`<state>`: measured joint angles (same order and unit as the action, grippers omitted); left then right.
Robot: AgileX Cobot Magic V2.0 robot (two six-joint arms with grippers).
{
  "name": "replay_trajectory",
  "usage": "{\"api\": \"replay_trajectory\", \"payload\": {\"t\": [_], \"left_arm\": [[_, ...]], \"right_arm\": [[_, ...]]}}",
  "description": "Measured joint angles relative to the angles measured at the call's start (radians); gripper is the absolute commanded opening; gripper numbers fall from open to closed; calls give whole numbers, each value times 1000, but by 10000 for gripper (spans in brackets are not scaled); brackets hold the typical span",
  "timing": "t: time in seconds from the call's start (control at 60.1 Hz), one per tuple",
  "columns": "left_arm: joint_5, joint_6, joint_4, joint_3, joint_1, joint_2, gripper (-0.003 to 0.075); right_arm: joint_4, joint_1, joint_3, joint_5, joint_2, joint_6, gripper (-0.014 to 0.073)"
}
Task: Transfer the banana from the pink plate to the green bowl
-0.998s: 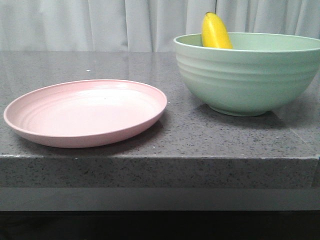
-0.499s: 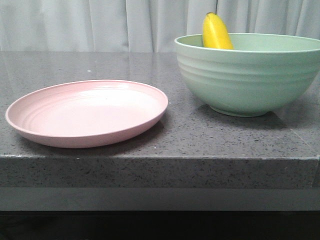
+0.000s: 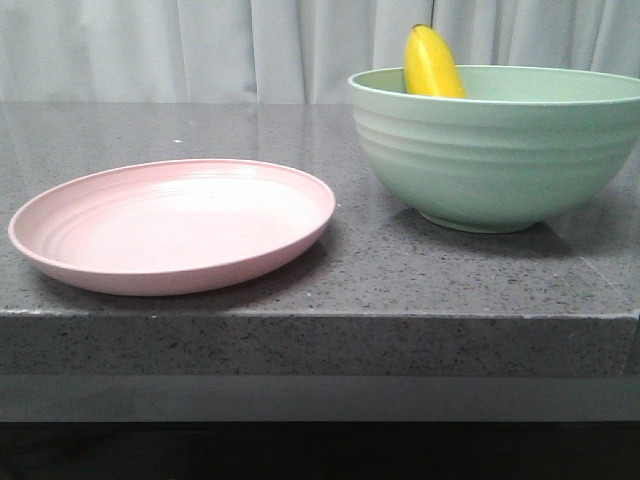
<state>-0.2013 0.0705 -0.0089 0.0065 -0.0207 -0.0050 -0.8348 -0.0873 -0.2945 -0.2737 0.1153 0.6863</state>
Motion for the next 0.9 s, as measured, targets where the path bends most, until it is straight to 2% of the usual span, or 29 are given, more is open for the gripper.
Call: {"api": "replay_trajectory", "payload": {"t": [0.898], "left_arm": [[21, 0, -2, 0, 0, 0, -20]], "right_arm": [[0, 0, 0, 0, 0, 0, -58]]}}
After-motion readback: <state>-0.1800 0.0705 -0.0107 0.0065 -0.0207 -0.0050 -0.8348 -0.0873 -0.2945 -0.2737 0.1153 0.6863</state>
